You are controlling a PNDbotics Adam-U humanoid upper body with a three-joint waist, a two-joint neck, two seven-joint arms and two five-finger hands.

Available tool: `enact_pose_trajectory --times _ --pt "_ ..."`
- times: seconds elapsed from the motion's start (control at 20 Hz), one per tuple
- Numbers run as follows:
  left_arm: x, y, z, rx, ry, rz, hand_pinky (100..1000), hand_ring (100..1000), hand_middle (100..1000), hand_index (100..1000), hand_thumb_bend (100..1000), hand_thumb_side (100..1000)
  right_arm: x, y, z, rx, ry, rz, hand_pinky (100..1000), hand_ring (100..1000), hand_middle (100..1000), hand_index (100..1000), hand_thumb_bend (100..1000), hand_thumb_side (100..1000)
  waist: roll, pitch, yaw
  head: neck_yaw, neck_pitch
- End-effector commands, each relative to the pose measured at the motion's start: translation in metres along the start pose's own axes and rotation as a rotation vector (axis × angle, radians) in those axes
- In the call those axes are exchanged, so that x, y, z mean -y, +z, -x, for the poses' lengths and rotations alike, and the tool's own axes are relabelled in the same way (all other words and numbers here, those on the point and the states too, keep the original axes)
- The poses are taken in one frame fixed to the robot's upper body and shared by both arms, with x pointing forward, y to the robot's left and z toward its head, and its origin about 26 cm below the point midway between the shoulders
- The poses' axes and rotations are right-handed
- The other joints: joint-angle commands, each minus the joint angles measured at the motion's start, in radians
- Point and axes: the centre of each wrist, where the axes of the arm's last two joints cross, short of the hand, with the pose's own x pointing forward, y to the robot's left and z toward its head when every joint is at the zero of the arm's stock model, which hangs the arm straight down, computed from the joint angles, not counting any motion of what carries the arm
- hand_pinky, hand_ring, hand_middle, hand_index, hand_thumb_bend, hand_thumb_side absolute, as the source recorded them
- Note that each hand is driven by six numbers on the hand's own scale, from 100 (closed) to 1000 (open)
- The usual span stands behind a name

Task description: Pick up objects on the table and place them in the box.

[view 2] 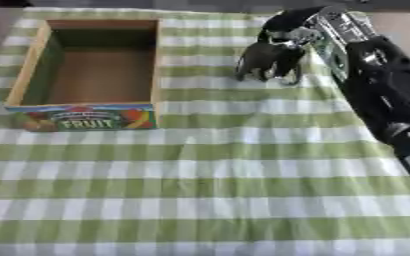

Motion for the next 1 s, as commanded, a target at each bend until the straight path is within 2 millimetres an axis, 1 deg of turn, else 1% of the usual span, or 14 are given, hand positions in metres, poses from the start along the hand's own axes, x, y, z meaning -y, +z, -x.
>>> enact_pose_trajectory --times 0.05,0.15,0.2,0.25,0.4,0.45,0.5,0.75,1.0 --pt "0.001 -0.004 -0.007 0.028 0.001 0.007 330 382 695 508 100 786 0.015 0.010 0.009 -0.027 0.010 0.050 923 908 726 726 206 480 0.001 -0.017 0.000 0.001 -0.006" --pt "0.001 -0.004 -0.007 0.028 0.001 0.006 331 383 695 508 100 786 0.016 0.010 0.009 -0.028 0.006 0.061 920 905 718 720 168 467 0.001 -0.019 0.000 0.001 -0.007" --pt "0.001 -0.004 -0.007 0.028 0.002 0.006 331 383 695 508 100 786 0.017 0.010 0.009 -0.028 0.005 0.066 919 904 716 718 163 466 0.001 -0.019 -0.001 0.002 -0.007" --pt "0.001 -0.004 -0.007 0.028 0.002 0.006 331 383 695 508 100 786 0.017 0.010 0.009 -0.028 0.004 0.071 918 901 708 712 133 457 0.001 -0.020 -0.001 0.001 -0.008" --pt "0.001 -0.004 -0.007 0.028 0.002 0.006 331 383 695 508 100 787 0.018 0.011 0.009 -0.027 0.001 0.083 916 897 693 703 103 446 0.000 -0.022 -0.002 0.002 -0.007" --pt "0.001 -0.004 -0.007 0.027 0.002 0.006 331 383 695 508 100 787 0.018 0.011 0.009 -0.026 0.000 0.087 916 897 693 703 103 446 0.000 -0.022 -0.002 0.002 -0.007" --pt "0.001 -0.005 -0.007 0.027 0.002 0.006 331 384 695 509 100 787 0.019 0.012 0.009 -0.027 -0.001 0.092 913 890 670 685 100 429 0.000 -0.023 -0.002 0.002 -0.008" --pt "0.000 -0.005 -0.007 0.027 0.002 0.004 332 384 696 510 100 787 0.025 0.015 0.009 -0.024 -0.013 0.133 911 886 668 685 100 424 -0.001 -0.028 -0.003 0.003 -0.007" --pt "0.000 -0.005 -0.007 0.027 0.001 0.006 333 385 696 510 100 787 0.043 0.024 0.006 -0.010 0.013 0.182 909 882 660 678 100 420 -0.003 -0.033 -0.008 0.004 -0.003"
